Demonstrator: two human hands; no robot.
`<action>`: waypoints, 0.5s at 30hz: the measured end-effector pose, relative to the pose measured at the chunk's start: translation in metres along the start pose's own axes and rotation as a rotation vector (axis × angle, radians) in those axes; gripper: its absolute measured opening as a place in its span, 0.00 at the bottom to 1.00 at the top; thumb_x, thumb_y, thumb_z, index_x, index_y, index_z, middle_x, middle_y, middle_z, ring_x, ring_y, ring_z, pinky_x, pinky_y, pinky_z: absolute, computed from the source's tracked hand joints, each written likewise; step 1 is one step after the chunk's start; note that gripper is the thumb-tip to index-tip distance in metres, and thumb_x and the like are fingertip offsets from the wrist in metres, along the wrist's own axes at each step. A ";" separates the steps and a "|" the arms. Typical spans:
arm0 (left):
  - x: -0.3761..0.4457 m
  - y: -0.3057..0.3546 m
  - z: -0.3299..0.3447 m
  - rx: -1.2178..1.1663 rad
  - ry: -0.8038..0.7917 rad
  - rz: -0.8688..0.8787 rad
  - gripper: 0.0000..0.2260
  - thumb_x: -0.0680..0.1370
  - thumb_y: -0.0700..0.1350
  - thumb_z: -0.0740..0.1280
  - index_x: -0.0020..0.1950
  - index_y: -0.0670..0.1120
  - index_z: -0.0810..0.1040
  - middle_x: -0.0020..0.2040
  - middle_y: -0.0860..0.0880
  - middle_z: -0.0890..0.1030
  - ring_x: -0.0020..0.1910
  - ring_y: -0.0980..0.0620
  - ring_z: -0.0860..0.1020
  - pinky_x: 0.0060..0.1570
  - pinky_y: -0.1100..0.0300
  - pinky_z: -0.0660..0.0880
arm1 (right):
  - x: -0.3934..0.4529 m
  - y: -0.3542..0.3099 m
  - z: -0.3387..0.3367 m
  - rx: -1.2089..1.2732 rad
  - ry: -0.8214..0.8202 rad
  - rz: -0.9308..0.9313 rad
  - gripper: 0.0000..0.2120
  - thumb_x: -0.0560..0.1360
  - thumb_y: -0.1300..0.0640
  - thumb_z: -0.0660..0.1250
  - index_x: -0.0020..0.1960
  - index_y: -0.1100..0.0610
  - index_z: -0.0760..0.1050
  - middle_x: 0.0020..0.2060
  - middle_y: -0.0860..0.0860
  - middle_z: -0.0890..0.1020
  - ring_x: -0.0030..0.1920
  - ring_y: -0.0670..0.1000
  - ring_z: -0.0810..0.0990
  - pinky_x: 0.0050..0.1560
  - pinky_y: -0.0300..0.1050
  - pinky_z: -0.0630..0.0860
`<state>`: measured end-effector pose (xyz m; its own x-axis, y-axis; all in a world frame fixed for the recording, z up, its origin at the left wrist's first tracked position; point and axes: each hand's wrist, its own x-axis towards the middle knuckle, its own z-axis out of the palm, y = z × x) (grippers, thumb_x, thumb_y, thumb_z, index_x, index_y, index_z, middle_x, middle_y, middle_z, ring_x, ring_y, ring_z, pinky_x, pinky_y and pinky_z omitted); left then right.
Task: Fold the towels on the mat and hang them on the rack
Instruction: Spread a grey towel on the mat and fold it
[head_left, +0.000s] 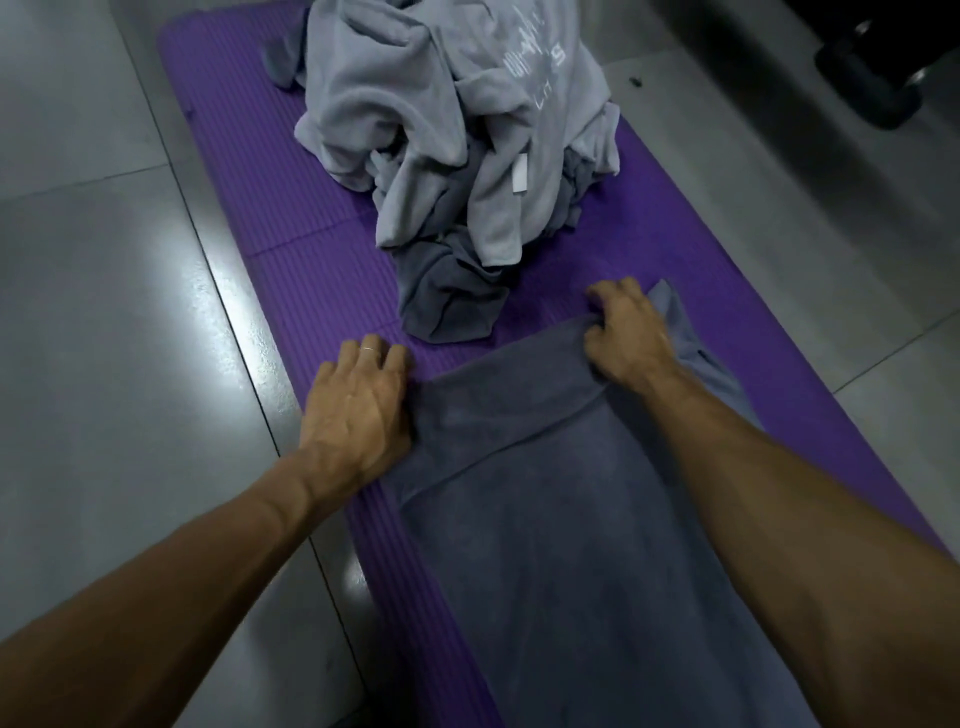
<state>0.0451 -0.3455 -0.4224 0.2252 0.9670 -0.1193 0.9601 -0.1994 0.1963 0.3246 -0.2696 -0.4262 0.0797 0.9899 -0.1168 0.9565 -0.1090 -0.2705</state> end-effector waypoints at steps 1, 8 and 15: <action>0.003 0.008 0.002 0.019 0.038 0.093 0.17 0.68 0.47 0.67 0.55 0.43 0.76 0.51 0.42 0.76 0.48 0.39 0.74 0.42 0.48 0.70 | -0.001 0.004 -0.003 0.045 0.063 0.015 0.20 0.74 0.66 0.61 0.66 0.60 0.72 0.61 0.60 0.72 0.57 0.61 0.75 0.55 0.52 0.73; 0.028 0.075 0.045 0.012 -0.035 0.536 0.27 0.74 0.56 0.57 0.69 0.44 0.73 0.69 0.44 0.73 0.71 0.42 0.69 0.68 0.43 0.66 | 0.025 0.079 -0.039 0.243 0.141 0.520 0.19 0.77 0.52 0.66 0.64 0.61 0.74 0.56 0.60 0.79 0.60 0.58 0.76 0.64 0.53 0.71; 0.033 0.079 0.070 0.079 -0.092 0.480 0.37 0.75 0.66 0.54 0.77 0.44 0.61 0.77 0.43 0.61 0.77 0.43 0.55 0.72 0.39 0.51 | 0.044 0.111 -0.037 0.363 0.046 0.499 0.09 0.77 0.62 0.65 0.38 0.54 0.73 0.35 0.50 0.76 0.42 0.52 0.75 0.38 0.38 0.69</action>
<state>0.1401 -0.3401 -0.4790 0.6551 0.7460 -0.1196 0.7535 -0.6335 0.1758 0.4450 -0.2346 -0.4259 0.5132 0.8134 -0.2738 0.6448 -0.5760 -0.5025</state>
